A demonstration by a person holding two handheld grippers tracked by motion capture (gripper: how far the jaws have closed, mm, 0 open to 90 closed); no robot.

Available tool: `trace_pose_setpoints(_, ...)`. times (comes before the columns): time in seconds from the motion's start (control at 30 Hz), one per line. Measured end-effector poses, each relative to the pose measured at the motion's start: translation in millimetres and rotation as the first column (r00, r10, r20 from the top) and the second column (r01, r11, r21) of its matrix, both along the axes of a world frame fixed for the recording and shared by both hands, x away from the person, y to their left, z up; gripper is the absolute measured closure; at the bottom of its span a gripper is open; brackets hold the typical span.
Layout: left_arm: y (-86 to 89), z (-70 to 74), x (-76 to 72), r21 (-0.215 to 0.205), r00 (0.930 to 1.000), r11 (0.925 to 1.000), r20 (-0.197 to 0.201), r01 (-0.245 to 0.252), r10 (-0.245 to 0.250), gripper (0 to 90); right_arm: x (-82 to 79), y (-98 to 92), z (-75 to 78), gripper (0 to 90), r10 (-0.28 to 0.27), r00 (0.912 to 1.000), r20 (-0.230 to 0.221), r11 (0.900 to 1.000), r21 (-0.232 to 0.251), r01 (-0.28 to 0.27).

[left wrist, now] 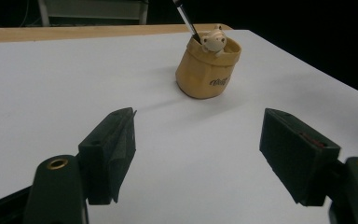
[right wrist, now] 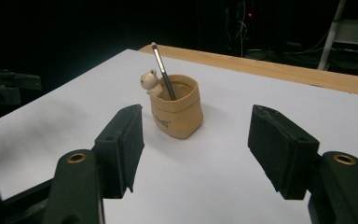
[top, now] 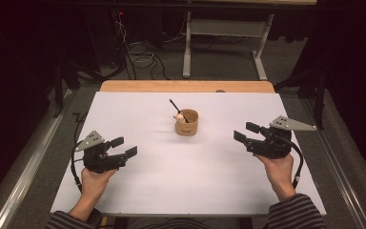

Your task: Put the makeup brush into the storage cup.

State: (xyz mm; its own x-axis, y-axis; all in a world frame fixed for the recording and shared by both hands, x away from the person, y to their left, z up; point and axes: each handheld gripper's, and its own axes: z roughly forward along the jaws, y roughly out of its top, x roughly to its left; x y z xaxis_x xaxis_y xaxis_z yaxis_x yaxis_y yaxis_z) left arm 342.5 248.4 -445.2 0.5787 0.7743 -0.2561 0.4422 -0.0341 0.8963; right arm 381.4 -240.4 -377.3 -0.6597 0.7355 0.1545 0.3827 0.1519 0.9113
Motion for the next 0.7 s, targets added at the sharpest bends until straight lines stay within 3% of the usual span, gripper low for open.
trace_pose_setpoints(0.7,-0.4,0.0,-0.1,0.001,1.0,1.0,-0.001,0.001,-0.001,27.3,-12.9,-12.6,-9.5,37.3,-0.016,0.9997,-0.018,1.0,0.022,0.016)
